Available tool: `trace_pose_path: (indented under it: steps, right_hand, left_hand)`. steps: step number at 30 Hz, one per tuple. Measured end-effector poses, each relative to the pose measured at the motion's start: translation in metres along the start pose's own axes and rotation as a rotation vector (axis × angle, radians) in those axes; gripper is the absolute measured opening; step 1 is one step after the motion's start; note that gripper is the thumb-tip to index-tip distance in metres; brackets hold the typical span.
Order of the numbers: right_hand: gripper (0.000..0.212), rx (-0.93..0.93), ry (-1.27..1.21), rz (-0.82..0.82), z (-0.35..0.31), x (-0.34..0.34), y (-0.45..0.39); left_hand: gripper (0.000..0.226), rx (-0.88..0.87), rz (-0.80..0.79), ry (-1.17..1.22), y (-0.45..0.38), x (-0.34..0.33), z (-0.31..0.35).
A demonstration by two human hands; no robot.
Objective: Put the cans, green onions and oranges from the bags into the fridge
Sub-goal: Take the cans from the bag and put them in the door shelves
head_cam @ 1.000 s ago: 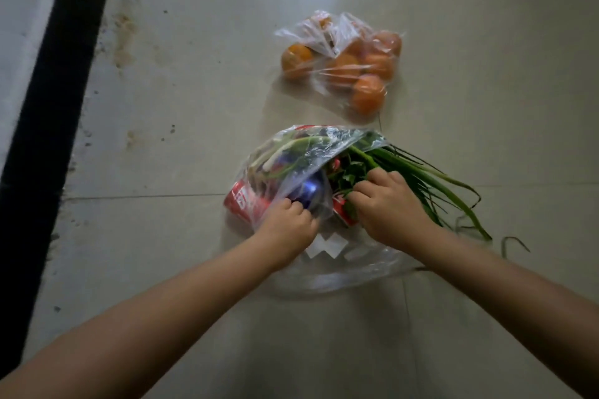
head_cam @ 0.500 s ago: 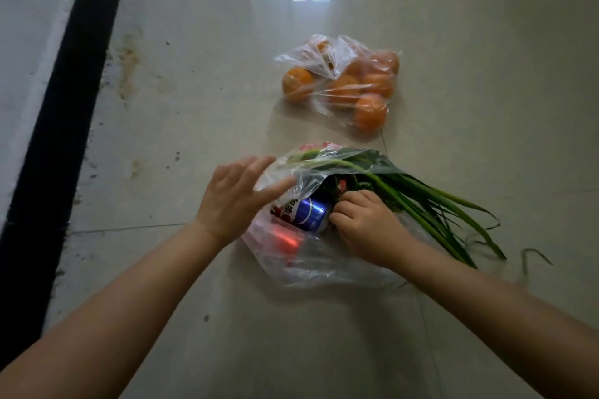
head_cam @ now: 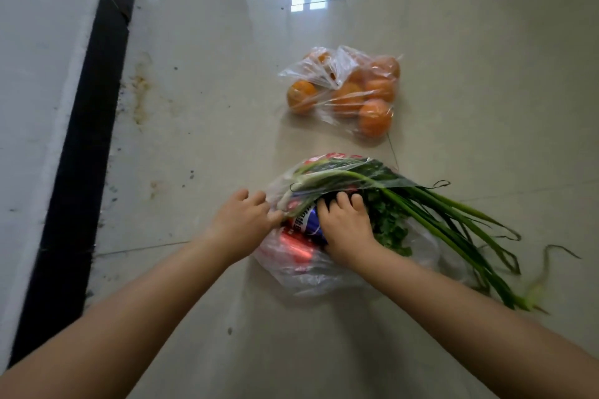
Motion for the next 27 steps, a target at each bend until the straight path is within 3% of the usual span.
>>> trace_pose_path:
  steps: [4,10,12,15,18,20,23,27]
  right_hand:
    - [0.077,-0.049,-0.047,0.090,0.001,0.005,0.001]
    - [0.079,-0.070,0.015,0.146,0.007,0.017,0.048]
    - [0.081,-0.101,0.030,0.146,0.018,0.007,0.074]
    - [0.075,-0.149,-0.005,0.066,0.031,-0.021,0.106]
    - [0.059,-0.157,-0.003,-0.040,0.030,-0.036,0.122]
    - [0.054,-0.163,-0.007,-0.091,0.028,-0.038,0.119]
    - [0.052,-0.122,0.052,-0.046,0.014,-0.015,0.094]
    - [0.061,-0.065,-0.016,-0.204,-0.002,-0.023,0.064]
  left_hand:
    - [0.071,-0.036,-0.006,-0.039,0.005,0.004,0.002]
    - [0.026,-0.035,-0.178,-0.056,0.008,0.017,0.008]
    - [0.029,0.029,-0.262,-0.051,0.007,0.007,0.013]
    - [0.043,0.096,-0.309,0.024,0.002,0.008,0.021]
    - [0.035,0.122,-0.310,0.017,0.001,0.006,0.027]
    - [0.027,0.051,-0.225,-0.011,0.003,0.013,0.038]
    - [0.035,-0.043,-0.116,-0.027,0.007,0.021,0.050]
    - [0.048,-0.168,-0.236,-0.039,0.012,0.001,0.067]
Point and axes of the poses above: each hand's wrist, its own y-axis away from the middle knuckle, its own x-axis out of the back of the hand, z = x × y, the point moved 9 cm from there along -y, towards the middle knuckle, and after that the axes turned 11 degrees about -y, right-handed, at the moved point
